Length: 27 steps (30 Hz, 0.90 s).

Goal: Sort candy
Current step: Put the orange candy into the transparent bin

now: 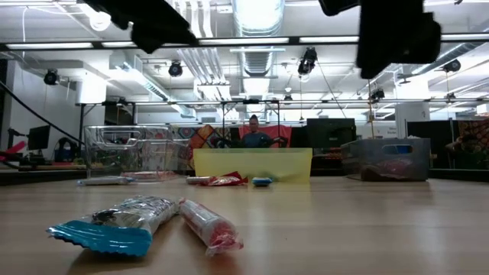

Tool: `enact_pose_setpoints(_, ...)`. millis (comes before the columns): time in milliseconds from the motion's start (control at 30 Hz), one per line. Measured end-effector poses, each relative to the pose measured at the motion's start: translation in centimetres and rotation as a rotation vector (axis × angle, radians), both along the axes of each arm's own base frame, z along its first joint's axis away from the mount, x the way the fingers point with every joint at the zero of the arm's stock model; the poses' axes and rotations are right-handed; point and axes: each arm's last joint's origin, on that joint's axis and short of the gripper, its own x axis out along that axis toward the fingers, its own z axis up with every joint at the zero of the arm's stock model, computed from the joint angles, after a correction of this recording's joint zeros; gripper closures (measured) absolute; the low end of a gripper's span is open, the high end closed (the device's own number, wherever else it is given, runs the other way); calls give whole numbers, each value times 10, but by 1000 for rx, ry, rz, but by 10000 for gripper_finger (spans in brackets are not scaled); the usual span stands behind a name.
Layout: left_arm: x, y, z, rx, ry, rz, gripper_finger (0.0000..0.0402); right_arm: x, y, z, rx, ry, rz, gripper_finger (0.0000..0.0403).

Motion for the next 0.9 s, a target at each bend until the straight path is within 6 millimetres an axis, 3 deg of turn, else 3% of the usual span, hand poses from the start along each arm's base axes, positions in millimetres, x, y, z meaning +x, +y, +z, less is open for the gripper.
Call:
enact_pose_setpoints(233,-17,-30,-4,14,-27,13,290,-12,6,-4,187,196,-20,346)
enact_pose_setpoints(333,-21,-37,-3,22,-31,-2,290,-24,10,-6,214,323,81,346)
enact_pose_setpoints(533,-21,-39,-2,24,-38,-1,290,-60,22,-10,10,483,563,347)
enact_pose_setpoints(700,-21,-39,-2,22,-36,0,290,-82,42,-16,-223,491,901,347)
enact_pose_setpoints(900,-21,-40,-3,22,-35,-2,290,-87,53,-23,-347,460,959,346)
